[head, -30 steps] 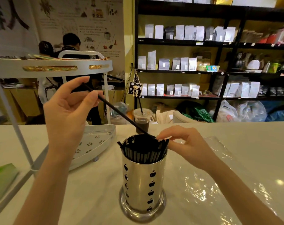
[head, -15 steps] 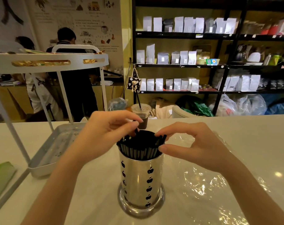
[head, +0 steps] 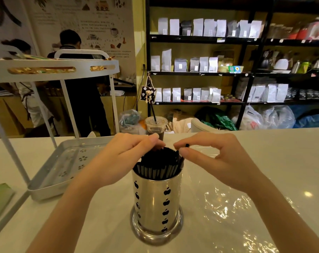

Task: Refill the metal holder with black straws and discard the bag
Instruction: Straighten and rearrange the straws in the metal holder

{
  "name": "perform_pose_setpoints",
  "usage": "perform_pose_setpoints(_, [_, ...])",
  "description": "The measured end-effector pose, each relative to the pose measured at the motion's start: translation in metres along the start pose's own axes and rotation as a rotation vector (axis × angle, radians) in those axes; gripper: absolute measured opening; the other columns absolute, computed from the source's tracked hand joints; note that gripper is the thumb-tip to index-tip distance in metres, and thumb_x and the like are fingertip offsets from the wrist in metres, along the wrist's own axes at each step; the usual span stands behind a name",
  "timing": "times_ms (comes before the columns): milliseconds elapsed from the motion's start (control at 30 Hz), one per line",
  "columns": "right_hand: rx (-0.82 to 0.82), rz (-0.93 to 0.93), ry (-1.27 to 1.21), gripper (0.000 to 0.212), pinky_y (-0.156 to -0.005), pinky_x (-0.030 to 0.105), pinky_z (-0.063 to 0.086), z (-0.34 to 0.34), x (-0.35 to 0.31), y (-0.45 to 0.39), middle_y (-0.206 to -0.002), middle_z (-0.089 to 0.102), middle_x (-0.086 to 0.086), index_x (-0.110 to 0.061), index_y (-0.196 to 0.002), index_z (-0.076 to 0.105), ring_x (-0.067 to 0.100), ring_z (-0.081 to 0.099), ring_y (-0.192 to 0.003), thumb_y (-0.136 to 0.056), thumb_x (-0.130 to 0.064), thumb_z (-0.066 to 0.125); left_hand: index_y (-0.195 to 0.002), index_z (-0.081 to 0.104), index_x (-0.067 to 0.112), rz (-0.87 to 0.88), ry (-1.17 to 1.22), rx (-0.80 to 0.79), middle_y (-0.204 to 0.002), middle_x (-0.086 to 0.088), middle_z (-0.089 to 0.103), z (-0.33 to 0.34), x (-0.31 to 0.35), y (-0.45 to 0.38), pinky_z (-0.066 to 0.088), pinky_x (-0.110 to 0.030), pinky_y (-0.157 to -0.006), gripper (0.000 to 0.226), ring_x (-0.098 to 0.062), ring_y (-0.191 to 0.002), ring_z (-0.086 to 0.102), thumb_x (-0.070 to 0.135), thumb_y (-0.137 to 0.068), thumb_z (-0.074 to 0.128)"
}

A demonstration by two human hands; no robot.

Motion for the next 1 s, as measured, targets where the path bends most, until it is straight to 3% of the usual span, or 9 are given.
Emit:
perform_pose_setpoints(133, [0.141,-0.078,-0.036,0.022,-0.075,0.016,0.052,-0.027,-0.018,-0.019,-0.082,0.070,-0.020,-0.029,-0.095,0.068,0.007,0.066,-0.082,-0.078,-0.035,0.056,-0.103,0.062,0.037,0.007,0.199,0.044,-0.095,0.038,0.065,0.000,0.006,-0.002,0.040,0.004,-0.070,0.039,0.020,-0.092,0.056,0.050,-0.079,0.035])
perform_pose_setpoints(233, [0.280,-0.137,-0.119,0.012,-0.061,0.014,0.052,-0.050,-0.032,-0.031,-0.068,0.067,-0.019,-0.031,-0.085,0.065,0.004,0.063,-0.064,-0.081,-0.031,0.054,-0.109,0.065,0.030,-0.023,0.320,0.005,-0.107,0.022,0.068,0.001,0.003,-0.004,0.043,0.001,-0.075,0.038,0.013,-0.099,0.058,0.047,-0.087,0.039])
perform_pose_setpoints(333, [0.442,-0.183,-0.171,0.015,-0.053,0.011,0.047,-0.071,-0.040,-0.038,-0.061,0.063,-0.017,-0.025,-0.082,0.064,0.001,0.056,-0.051,-0.089,-0.020,0.052,-0.111,0.065,0.025,-0.074,0.375,0.021,-0.108,0.013,0.070,-0.002,-0.004,-0.006,0.046,-0.003,-0.076,0.044,0.004,-0.100,0.062,0.045,-0.083,0.037])
perform_pose_setpoints(433, [0.590,-0.182,-0.274,0.020,-0.055,0.015,0.046,-0.089,-0.039,-0.044,-0.059,0.062,-0.016,-0.022,-0.081,0.061,0.002,0.055,-0.048,-0.094,-0.016,0.047,-0.108,0.066,0.026,-0.086,0.396,-0.002,-0.104,0.015,0.071,0.000,-0.005,-0.007,0.047,-0.004,-0.073,0.043,0.003,-0.097,0.064,0.043,-0.079,0.038])
perform_pose_setpoints(567, [0.730,-0.103,-0.407,0.022,-0.062,0.020,0.050,-0.092,-0.019,-0.043,-0.054,0.062,-0.012,-0.023,-0.080,0.060,0.003,0.058,-0.052,-0.095,-0.018,0.044,-0.094,0.070,0.019,-0.016,0.458,0.056,-0.087,0.005,0.076,-0.004,0.000,-0.005,0.052,-0.012,-0.074,0.032,-0.006,-0.085,0.070,0.031,-0.076,0.047])
perform_pose_setpoints(633, [0.730,-0.010,-0.474,0.024,-0.069,0.023,0.053,-0.081,-0.001,-0.040,-0.052,0.064,-0.009,-0.024,-0.080,0.061,0.004,0.060,-0.055,-0.096,-0.019,0.043,-0.079,0.071,0.016,0.010,0.514,0.163,-0.072,0.002,0.075,-0.013,0.001,-0.004,0.054,-0.014,-0.069,0.022,-0.007,-0.073,0.070,0.025,-0.072,0.052])
perform_pose_setpoints(733, [0.680,0.129,-0.563,0.025,-0.073,0.022,0.055,-0.059,0.025,-0.032,-0.055,0.068,-0.007,-0.021,-0.080,0.062,0.005,0.064,-0.060,-0.096,-0.017,0.043,-0.068,0.071,0.018,0.033,0.572,0.361,-0.070,0.004,0.075,-0.032,-0.006,0.000,0.055,-0.016,-0.067,0.017,-0.007,-0.069,0.070,0.024,-0.071,0.056])
perform_pose_setpoints(867, [0.550,0.217,-0.517,0.024,-0.073,0.021,0.055,-0.030,0.043,-0.023,-0.064,0.072,-0.005,-0.022,-0.082,0.067,0.009,0.068,-0.069,-0.094,-0.016,0.046,-0.080,0.070,0.025,0.050,0.536,0.557,-0.073,0.006,0.076,-0.052,-0.010,0.008,0.057,-0.017,-0.068,0.019,-0.011,-0.076,0.071,0.032,-0.072,0.055])
perform_pose_setpoints(1000, [0.264,0.193,-0.364,0.018,-0.073,0.014,0.052,-0.002,0.041,-0.020,-0.070,0.074,-0.011,-0.022,-0.084,0.072,0.003,0.065,-0.075,-0.087,-0.014,0.056,-0.092,0.067,0.023,0.081,0.617,0.747,-0.082,0.007,0.074,-0.069,-0.016,0.017,0.056,-0.021,-0.079,0.026,-0.011,-0.088,0.069,0.034,-0.073,0.054])
Point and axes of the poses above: each hand's wrist, its own y-axis away from the middle knuckle, its own z-axis out of the palm, x = y × z, the point moved 5 cm from there along -y, towards the middle knuckle
